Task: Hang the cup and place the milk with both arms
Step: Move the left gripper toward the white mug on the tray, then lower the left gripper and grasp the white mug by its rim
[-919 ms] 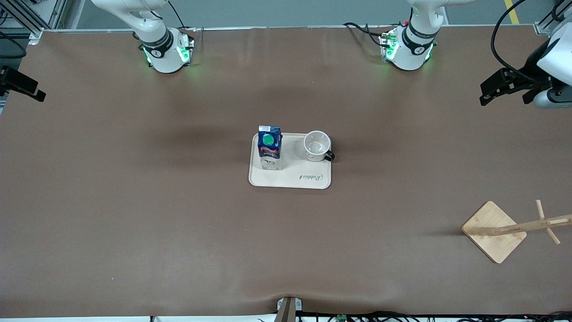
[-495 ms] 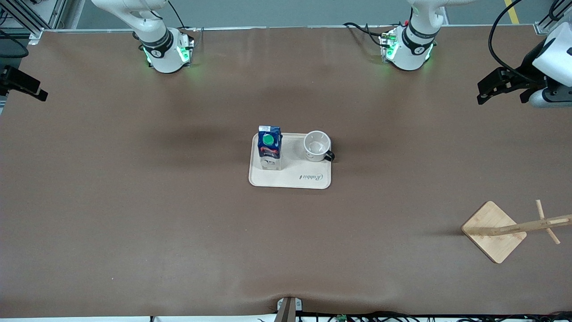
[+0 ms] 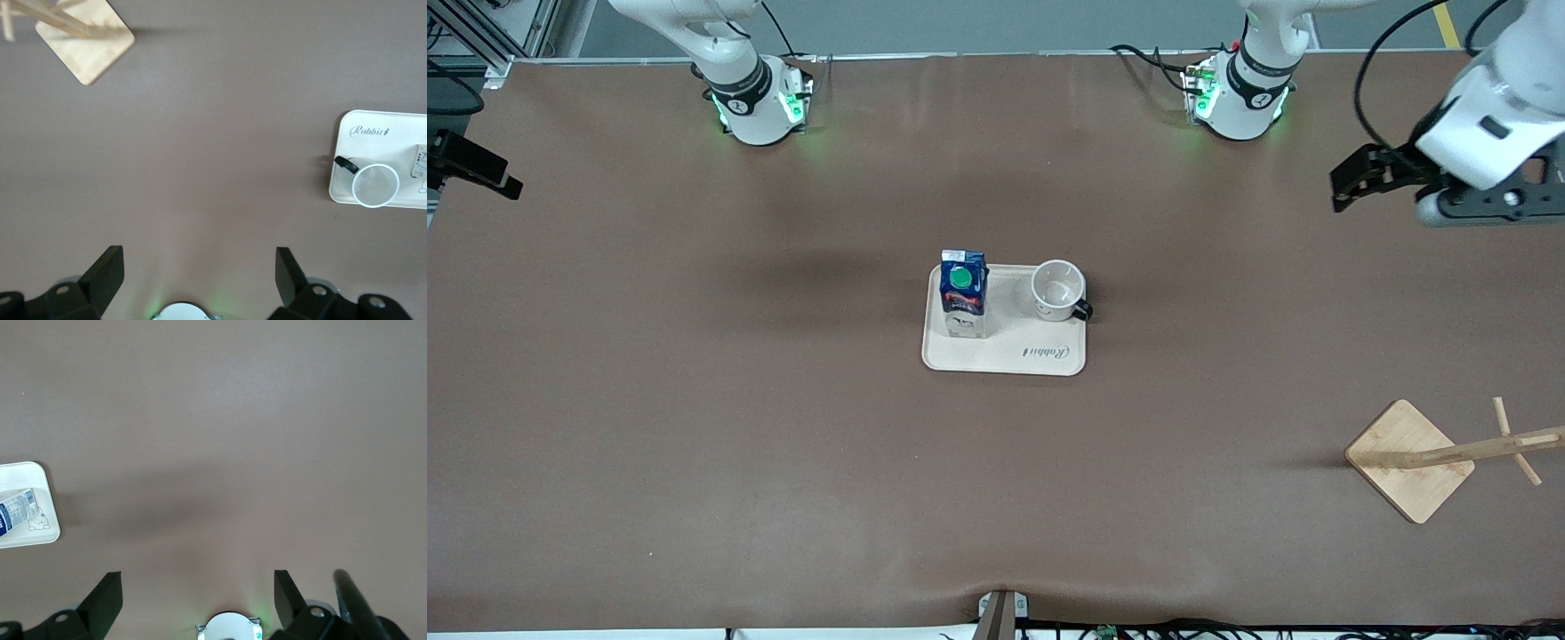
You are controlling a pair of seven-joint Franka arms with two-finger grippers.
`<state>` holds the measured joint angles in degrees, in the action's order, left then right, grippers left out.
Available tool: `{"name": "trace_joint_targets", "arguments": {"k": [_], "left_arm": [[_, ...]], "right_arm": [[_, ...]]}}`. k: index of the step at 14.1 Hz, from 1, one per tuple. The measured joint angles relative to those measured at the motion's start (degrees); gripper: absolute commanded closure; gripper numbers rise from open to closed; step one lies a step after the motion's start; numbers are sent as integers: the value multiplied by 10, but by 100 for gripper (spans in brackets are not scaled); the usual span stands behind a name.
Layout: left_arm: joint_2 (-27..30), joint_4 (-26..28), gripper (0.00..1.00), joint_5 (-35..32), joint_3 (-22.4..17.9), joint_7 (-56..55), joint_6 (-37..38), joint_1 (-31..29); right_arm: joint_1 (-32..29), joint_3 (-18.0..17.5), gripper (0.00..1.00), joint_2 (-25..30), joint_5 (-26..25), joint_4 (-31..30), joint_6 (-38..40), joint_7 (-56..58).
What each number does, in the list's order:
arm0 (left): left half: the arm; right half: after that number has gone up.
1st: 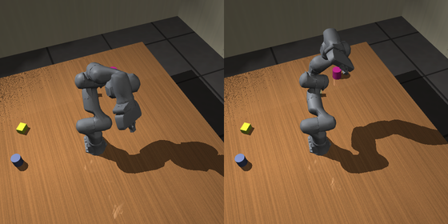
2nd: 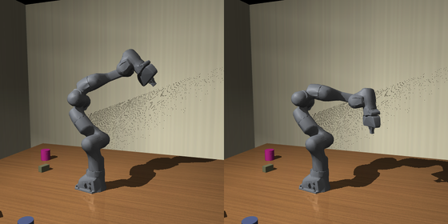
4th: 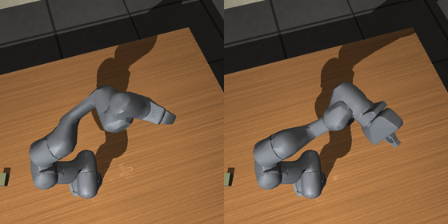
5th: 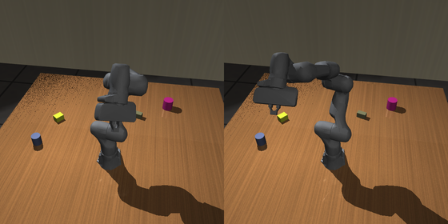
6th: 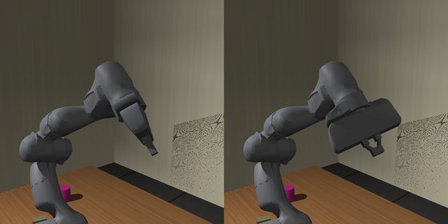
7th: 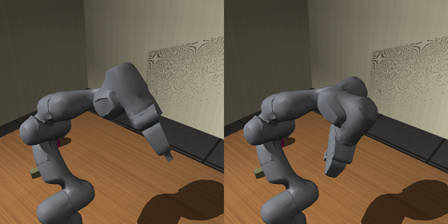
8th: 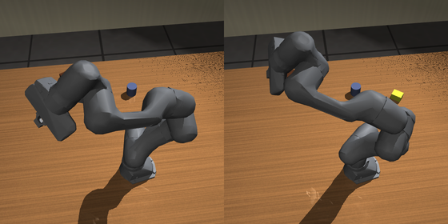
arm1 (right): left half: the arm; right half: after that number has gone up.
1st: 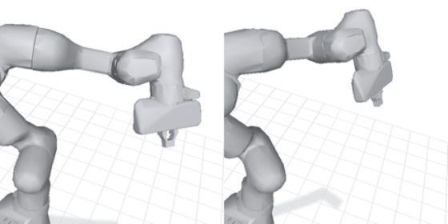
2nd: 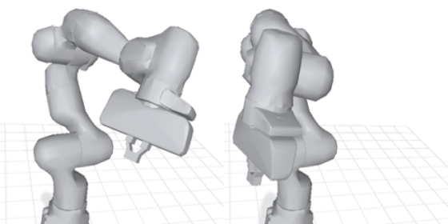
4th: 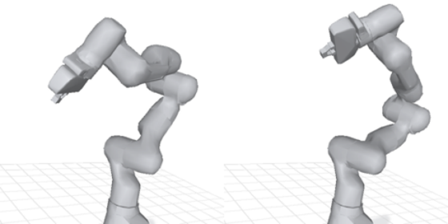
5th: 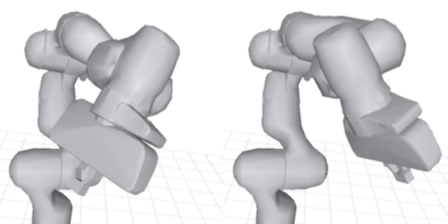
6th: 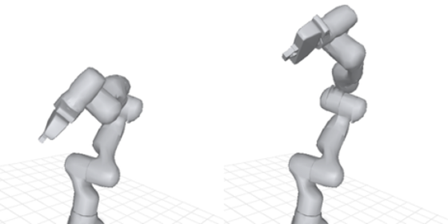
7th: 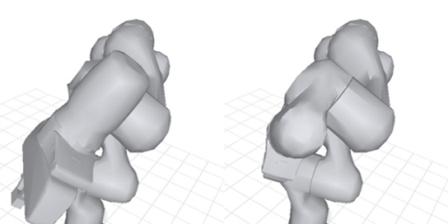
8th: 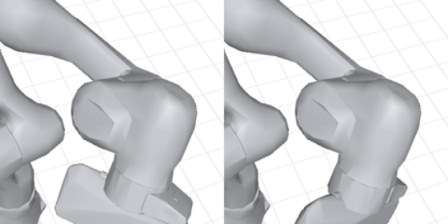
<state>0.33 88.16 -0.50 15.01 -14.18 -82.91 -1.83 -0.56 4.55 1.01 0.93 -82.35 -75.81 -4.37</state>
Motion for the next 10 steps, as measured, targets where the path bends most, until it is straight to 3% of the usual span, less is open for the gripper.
{"name": "trace_joint_targets", "arguments": {"k": [6,10], "left_arm": [[-10,106,0,0,95,-183,-92,3],[-26,193,0,0,166,-356,-207,5]], "right_arm": [[0,0,0,0,0,0,1,0],[0,0,0,0,0,0,1,0]]}}
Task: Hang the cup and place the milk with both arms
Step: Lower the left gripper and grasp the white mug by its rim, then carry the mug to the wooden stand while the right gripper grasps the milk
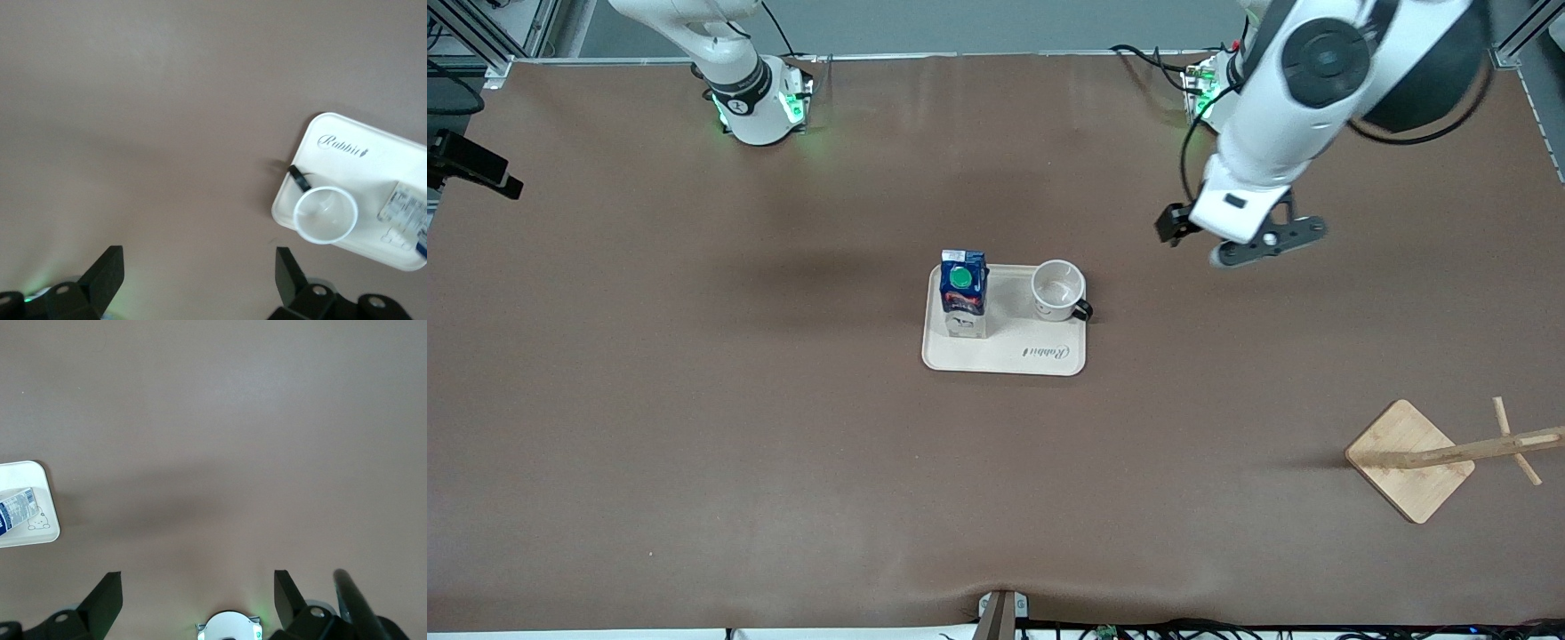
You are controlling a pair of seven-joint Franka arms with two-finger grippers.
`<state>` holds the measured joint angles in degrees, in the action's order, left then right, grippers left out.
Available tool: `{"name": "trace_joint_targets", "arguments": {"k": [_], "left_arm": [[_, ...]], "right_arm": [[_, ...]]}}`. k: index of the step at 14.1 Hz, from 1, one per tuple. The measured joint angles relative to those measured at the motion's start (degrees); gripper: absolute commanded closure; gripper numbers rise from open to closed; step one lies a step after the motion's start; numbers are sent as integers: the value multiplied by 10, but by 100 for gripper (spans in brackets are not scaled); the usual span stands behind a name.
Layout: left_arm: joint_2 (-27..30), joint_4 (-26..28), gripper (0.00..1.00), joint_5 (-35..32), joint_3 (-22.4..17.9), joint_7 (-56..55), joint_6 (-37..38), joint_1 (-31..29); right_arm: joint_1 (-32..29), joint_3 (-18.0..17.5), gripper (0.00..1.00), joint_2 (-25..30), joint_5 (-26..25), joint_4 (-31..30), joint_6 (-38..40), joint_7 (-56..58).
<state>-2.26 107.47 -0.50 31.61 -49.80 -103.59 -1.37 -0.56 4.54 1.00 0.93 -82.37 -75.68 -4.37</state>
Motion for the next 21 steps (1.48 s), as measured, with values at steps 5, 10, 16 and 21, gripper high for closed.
{"name": "trace_joint_targets", "arguments": {"k": [5,10,16,21], "left_arm": [[-54,73,0,0,55,-182,-134,7],[-142,86,12,-44,57,-346,-216,55],[-237,85,31,-121,57,-460,-283,74],[-271,84,81,-127,57,-472,-299,76]], "right_arm": [[0,0,0,0,0,0,-1,0],[0,0,0,0,0,0,-4,0],[0,-1,0,-18,1,0,-46,0],[0,-1,0,-69,1,-4,-55,1]]}}
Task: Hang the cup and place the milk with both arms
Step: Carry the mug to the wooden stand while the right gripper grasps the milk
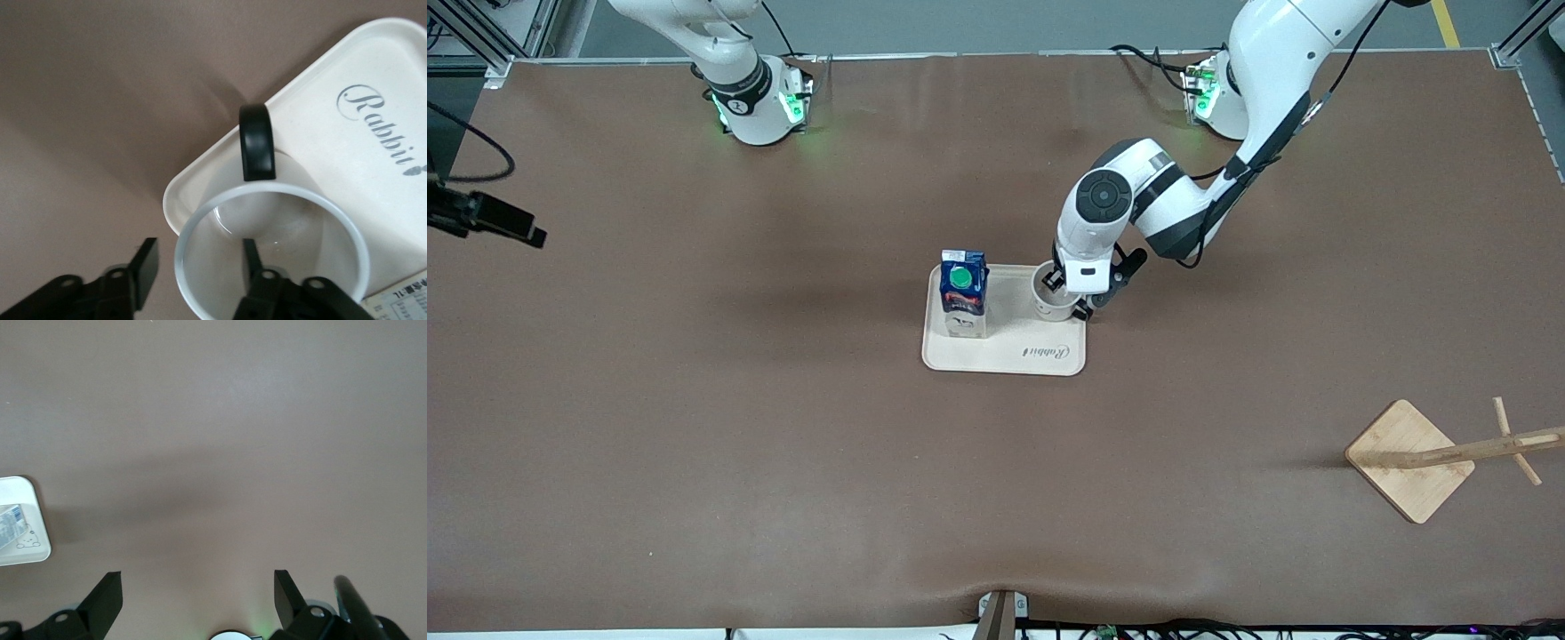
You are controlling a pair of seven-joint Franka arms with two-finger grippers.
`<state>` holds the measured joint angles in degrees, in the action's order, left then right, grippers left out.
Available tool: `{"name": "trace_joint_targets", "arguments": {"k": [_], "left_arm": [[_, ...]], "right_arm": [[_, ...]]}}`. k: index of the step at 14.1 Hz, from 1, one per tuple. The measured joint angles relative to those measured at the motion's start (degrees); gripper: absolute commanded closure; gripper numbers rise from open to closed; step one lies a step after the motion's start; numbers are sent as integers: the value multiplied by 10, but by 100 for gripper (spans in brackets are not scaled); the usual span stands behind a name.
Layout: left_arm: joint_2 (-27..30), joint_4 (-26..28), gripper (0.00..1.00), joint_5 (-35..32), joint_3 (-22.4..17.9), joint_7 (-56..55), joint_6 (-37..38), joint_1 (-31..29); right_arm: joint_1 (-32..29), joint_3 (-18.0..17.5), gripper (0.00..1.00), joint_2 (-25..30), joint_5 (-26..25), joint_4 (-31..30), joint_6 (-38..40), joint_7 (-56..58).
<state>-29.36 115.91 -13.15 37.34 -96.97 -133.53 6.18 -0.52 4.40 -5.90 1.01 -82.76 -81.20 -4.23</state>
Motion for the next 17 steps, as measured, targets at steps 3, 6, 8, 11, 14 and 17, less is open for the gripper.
{"name": "trace_joint_targets", "arguments": {"k": [3,6,8,11,14,17], "left_arm": [[-8,-1,100,0,0,0,-2,0],[-8,-5,100,-1,0,0,-3,0],[-8,-11,100,-2,-1,0,-3,-1],[-2,-36,100,-13,-1,0,-3,-5],[30,-65,100,-47,-2,6,17,-12],[68,-103,100,-53,-2,81,91,-33]], "right_arm": [[1,-1,0,-17,0,0,-3,2],[6,-4,0,-36,15,-1,-3,3],[9,-5,0,-57,51,-2,-6,3],[21,-6,0,-85,72,-2,-31,3],[54,-6,0,-96,72,-2,-42,-11],[83,-7,0,-96,75,-2,-44,-63]]}}
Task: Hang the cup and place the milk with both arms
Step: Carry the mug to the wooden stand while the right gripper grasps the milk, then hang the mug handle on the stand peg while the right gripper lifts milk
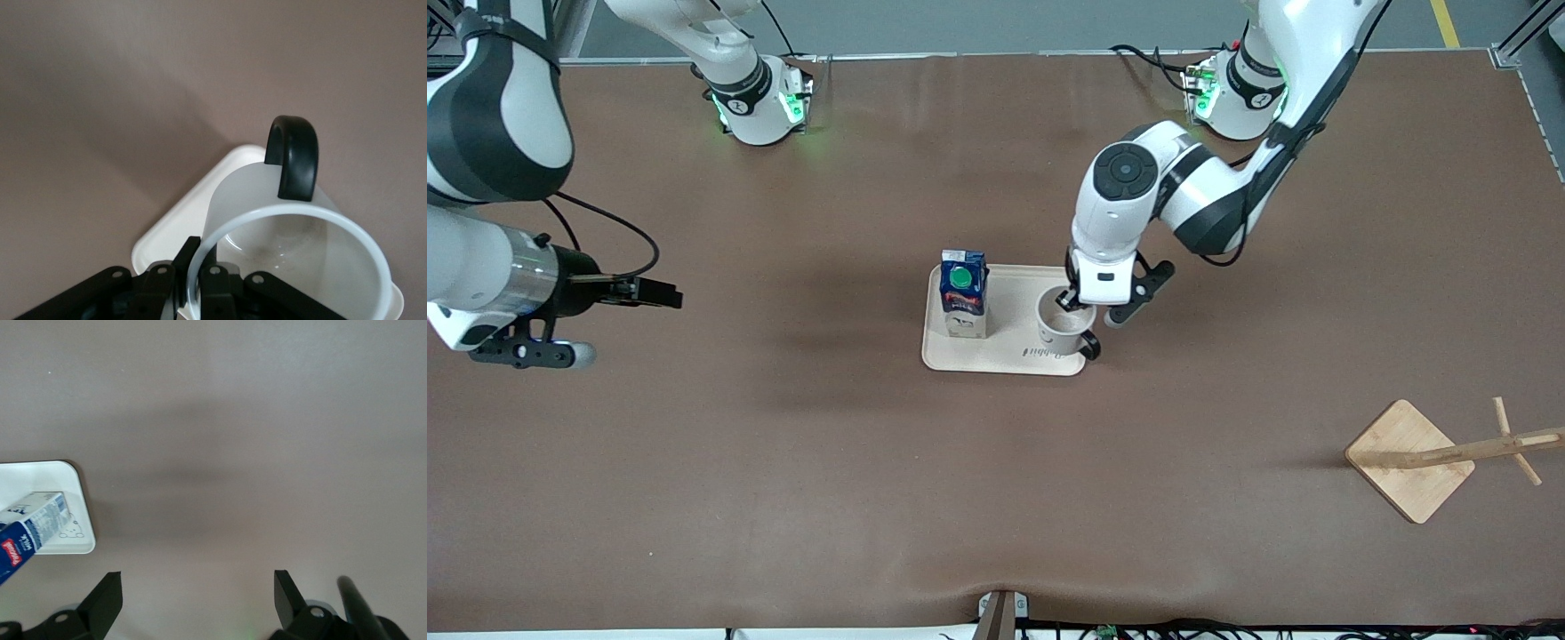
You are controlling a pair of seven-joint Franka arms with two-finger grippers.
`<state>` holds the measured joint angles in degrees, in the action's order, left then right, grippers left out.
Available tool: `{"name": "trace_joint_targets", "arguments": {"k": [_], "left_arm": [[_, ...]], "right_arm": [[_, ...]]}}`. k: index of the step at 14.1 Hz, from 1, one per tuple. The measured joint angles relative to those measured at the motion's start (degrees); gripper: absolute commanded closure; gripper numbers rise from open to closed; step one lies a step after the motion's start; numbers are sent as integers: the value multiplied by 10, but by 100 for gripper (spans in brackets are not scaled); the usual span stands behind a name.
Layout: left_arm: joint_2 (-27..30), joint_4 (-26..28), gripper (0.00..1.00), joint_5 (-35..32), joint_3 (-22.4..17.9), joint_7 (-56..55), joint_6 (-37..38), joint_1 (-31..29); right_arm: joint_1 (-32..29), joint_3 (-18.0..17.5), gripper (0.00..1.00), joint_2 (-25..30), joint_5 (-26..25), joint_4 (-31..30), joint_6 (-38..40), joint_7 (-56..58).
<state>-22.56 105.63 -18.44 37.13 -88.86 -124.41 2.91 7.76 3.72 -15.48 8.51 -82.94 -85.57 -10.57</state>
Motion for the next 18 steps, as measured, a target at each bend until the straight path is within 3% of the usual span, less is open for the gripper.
{"name": "trace_joint_targets", "arguments": {"k": [4,9,18], "left_arm": [[39,-26,100,-1,-1,121,33,-59],[62,-58,100,-1,-1,240,33,-136],[62,-114,100,19,-1,361,33,-273]], "right_arm": [[70,-2,0,0,2,0,-1,-115],[151,-3,0,-9,37,-3,-28,-159],[327,-4,0,-116,59,-7,-179,-270]]}}
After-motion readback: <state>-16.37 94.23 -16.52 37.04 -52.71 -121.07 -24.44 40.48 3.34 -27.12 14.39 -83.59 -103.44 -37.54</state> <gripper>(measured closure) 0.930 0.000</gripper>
